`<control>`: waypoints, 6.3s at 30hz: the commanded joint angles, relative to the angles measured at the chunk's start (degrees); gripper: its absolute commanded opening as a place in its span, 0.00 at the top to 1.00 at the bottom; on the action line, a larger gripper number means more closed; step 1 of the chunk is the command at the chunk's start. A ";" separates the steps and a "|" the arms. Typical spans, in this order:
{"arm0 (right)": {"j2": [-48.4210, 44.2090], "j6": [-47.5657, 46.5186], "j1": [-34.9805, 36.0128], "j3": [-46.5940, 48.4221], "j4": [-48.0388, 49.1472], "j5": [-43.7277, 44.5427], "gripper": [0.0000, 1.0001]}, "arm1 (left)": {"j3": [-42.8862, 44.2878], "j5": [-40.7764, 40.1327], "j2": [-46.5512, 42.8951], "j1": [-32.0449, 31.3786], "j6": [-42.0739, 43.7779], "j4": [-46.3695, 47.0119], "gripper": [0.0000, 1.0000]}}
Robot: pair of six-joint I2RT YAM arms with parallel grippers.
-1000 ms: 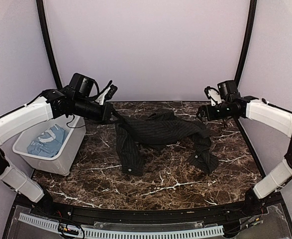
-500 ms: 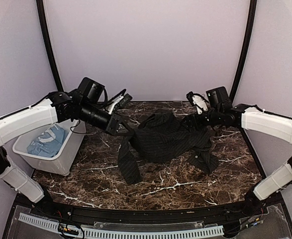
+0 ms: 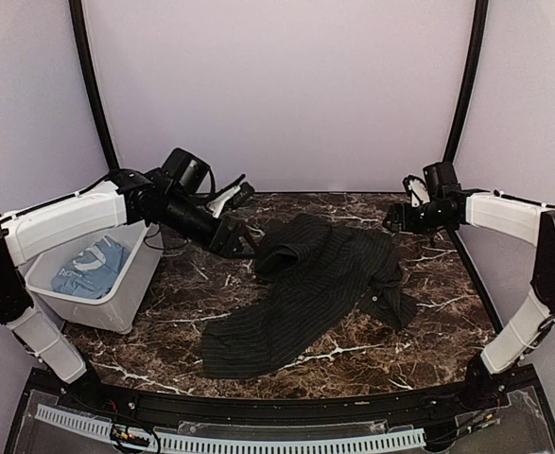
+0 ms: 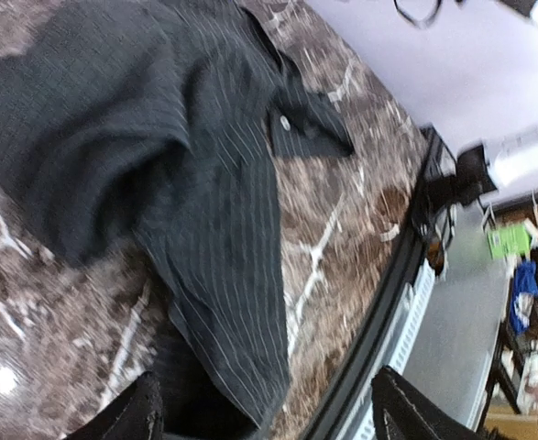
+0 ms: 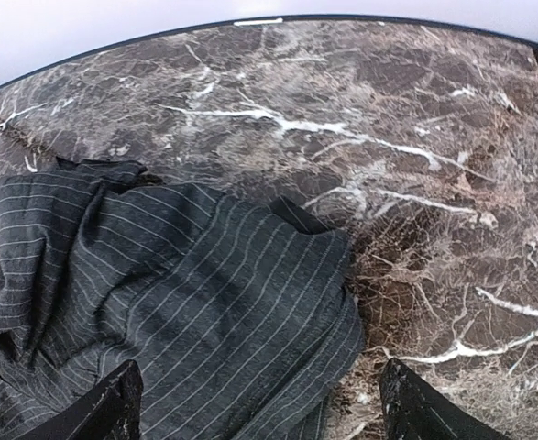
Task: Fold and stack the mixed laundry pile
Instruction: Adjust the crumpled shirt at the center of the board.
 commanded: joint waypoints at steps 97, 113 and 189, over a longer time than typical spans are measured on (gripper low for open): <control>41.82 -0.12 5.09 36.18 -7.02 -16.62 0.49 | -0.96 -31.13 11.55 8.27 -0.15 -5.13 0.40; 44.39 -0.55 8.92 38.57 -9.83 -20.16 0.72 | -0.73 -31.07 15.95 8.56 -2.76 -5.72 0.31; 17.07 5.64 3.31 2.38 -4.52 -9.73 0.86 | 23.60 -10.42 33.41 -9.38 12.18 9.27 0.49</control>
